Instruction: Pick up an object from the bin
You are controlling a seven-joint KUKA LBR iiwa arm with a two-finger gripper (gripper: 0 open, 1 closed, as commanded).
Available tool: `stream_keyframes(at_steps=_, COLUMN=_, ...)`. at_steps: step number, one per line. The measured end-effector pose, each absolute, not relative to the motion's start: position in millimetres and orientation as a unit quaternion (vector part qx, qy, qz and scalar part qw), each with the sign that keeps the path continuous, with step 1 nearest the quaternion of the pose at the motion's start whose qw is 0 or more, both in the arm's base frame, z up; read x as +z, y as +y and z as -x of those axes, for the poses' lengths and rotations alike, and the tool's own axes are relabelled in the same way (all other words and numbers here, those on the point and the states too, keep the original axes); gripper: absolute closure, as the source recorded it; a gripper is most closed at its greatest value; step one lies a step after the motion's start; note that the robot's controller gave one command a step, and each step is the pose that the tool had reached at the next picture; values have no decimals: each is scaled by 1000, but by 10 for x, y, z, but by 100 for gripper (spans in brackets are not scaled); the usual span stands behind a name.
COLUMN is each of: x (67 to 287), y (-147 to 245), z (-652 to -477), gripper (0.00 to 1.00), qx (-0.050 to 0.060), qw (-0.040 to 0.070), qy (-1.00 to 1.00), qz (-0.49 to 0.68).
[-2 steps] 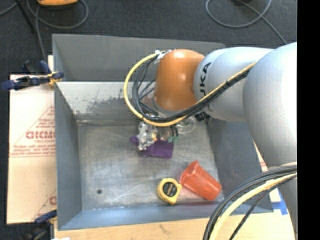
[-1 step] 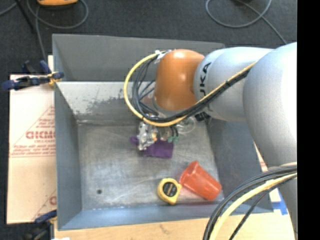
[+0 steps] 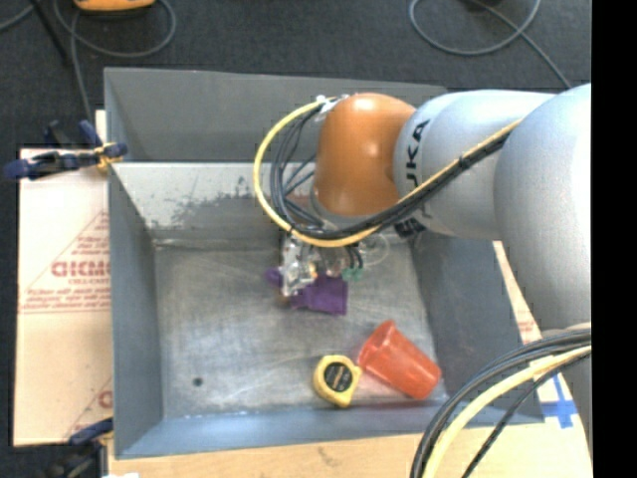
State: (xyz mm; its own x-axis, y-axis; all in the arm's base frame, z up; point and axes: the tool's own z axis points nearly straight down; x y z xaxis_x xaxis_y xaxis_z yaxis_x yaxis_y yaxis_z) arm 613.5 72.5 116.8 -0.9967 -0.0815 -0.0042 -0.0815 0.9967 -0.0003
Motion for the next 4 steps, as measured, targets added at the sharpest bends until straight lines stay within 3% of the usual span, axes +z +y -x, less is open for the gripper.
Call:
stream_keyframes(at_steps=1, x=1400, y=763, z=-6135, gripper=100, qx=1, qw=1, qy=1000, qz=31)
stream_keyframes(at_steps=2, x=1164, y=853, z=-6222, gripper=100, qx=2, qw=7, qy=1000, qz=11)
stream_keyframes(at_steps=3, x=1212, y=808, z=-6141, gripper=100, qx=-1, qw=-5, qy=1000, qz=16)
stream_keyframes(at_steps=4, x=1705, y=791, z=-6190, gripper=100, qx=0, qw=3, qy=1000, qz=17)
